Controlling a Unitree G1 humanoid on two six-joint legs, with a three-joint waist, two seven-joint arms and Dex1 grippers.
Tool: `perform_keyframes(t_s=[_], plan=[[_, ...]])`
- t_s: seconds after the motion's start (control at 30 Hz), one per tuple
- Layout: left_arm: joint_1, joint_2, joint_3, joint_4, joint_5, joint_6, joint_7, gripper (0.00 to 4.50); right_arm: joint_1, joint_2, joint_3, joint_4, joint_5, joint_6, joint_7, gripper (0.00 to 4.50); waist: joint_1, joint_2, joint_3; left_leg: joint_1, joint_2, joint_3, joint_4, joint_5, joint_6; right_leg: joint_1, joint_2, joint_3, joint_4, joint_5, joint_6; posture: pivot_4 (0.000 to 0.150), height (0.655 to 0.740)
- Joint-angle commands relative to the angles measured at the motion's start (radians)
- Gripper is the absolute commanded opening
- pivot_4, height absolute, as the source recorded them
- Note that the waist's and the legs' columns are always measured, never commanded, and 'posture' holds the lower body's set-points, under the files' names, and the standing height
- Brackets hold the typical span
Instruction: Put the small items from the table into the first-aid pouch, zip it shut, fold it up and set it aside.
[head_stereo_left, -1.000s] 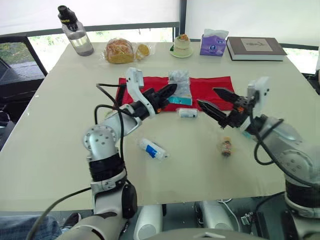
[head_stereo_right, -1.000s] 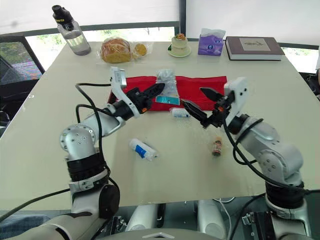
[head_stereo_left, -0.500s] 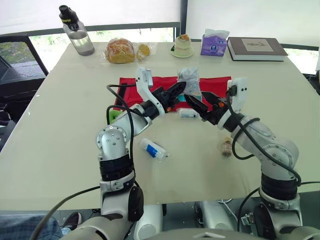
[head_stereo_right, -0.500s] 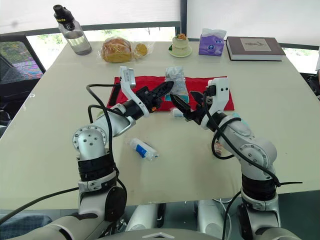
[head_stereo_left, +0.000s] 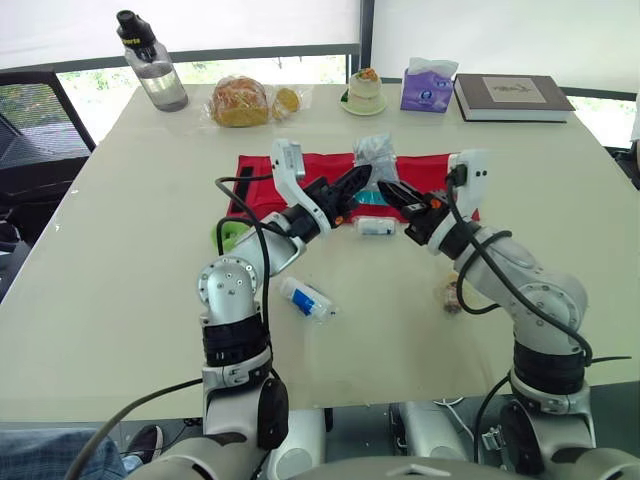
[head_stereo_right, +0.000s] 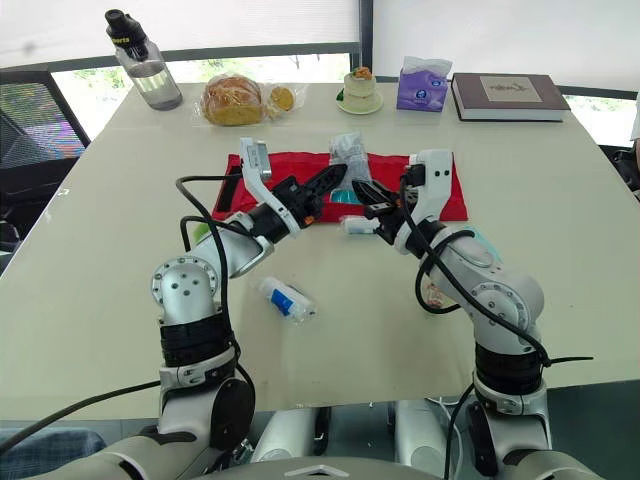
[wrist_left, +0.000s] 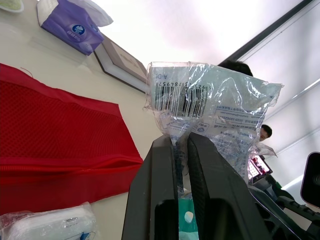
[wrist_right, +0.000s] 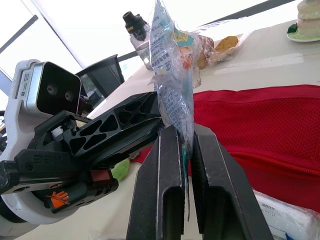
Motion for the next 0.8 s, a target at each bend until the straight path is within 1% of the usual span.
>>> perform_keyframes(t_s=[0.03,0.13,0.23,0.3,0.33,0.37,0.47,0.57,0.6,0.73,0.8], plan=[[0.003,-0.002,-0.021,-0.031,-0.037,0.001,-0.001,0.0,-0.024,0.007,-0.019,-0.019,-0.01,-0.024,-0.012,0.01,0.0,0.0,0.0,0.0,0.0,0.0,0.0,0.0,0.0,0.0,0.0,0.0,0.0,0.0,0.0,0.15,0.74],[0.003,0.006,-0.015,-0.029,-0.049,-0.003,-0.004,0.0,-0.021,0.013,-0.021,-0.022,-0.008,-0.027,-0.008,0.01,0.0,0.0,0.0,0.0,0.0,0.0,0.0,0.0,0.0,0.0,0.0,0.0,0.0,0.0,0.0,0.15,0.74],[0.003,0.013,0.003,-0.021,-0.095,0.003,-0.013,0.0,-0.019,0.015,-0.027,-0.024,-0.005,-0.03,-0.004,0.01,0.0,0.0,0.0,0.0,0.0,0.0,-0.001,0.0,0.0,0.0,0.0,0.0,-0.001,0.0,0.0,0.15,0.74],[0.001,0.028,0.007,-0.024,-0.115,0.012,-0.02,0.87,-0.018,0.016,-0.029,-0.025,-0.004,-0.03,-0.002,0.0,0.0,0.0,0.0,0.0,0.0,0.0,-0.001,0.0,0.0,0.0,0.0,0.0,-0.001,0.0,0.0,0.15,0.74],[-0.001,0.04,0.012,-0.025,-0.132,0.014,-0.028,1.45,-0.017,0.013,-0.032,-0.024,-0.003,-0.032,0.001,0.0,0.0,0.0,0.0,0.0,0.0,0.0,-0.001,0.0,0.0,0.0,0.0,0.0,-0.001,0.0,0.0,0.15,0.74],[-0.002,0.049,0.014,-0.025,-0.138,0.013,-0.031,1.59,-0.017,0.011,-0.035,-0.023,-0.001,-0.033,0.004,0.0,0.001,0.0,0.0,0.0,0.0,0.0,-0.001,0.0,0.0,0.0,0.0,0.0,-0.001,0.0,0.0,0.15,0.74],[0.002,0.091,0.008,-0.019,-0.126,0.01,-0.042,2.81,-0.014,0.004,-0.043,-0.023,0.003,-0.034,0.013,0.0,0.0,0.0,0.0,0.0,0.0,0.0,-0.001,0.0,0.0,0.0,0.0,0.0,-0.001,0.0,0.0,0.15,0.74],[0.0,0.169,0.007,-0.009,-0.118,0.014,-0.101,4.29,-0.01,-0.008,-0.057,-0.022,0.011,-0.036,0.022,0.0,-0.002,0.0,0.0,0.0,0.0,0.0,-0.002,0.0,0.0,0.0,0.0,0.0,-0.001,0.0,0.0,0.15,0.74],[-0.005,0.204,0.01,-0.003,-0.116,0.014,-0.132,4.42,-0.01,-0.015,-0.067,-0.02,0.015,-0.036,0.026,0.0,-0.002,0.0,0.0,0.0,0.001,0.0,-0.002,0.0,0.0,-0.001,0.001,0.0,-0.001,0.0,0.0,0.15,0.74],[-0.023,0.343,0.01,0.033,-0.066,-0.015,-0.245,4.42,-0.003,-0.046,-0.104,-0.015,0.039,-0.028,0.042,0.0,-0.003,0.001,0.0,0.0,0.002,0.0,-0.002,0.0,0.0,-0.001,0.002,0.0,-0.001,0.0,0.0,0.15,0.74],[-0.02,0.452,-0.041,0.064,0.063,-0.081,-0.326,4.42,0.013,-0.079,-0.131,-0.014,0.057,-0.018,0.062,0.0,-0.003,0.001,0.001,0.0,0.002,0.0,-0.003,0.0,0.0,-0.001,0.002,0.0,-0.002,0.0,0.0,0.15,0.74]])
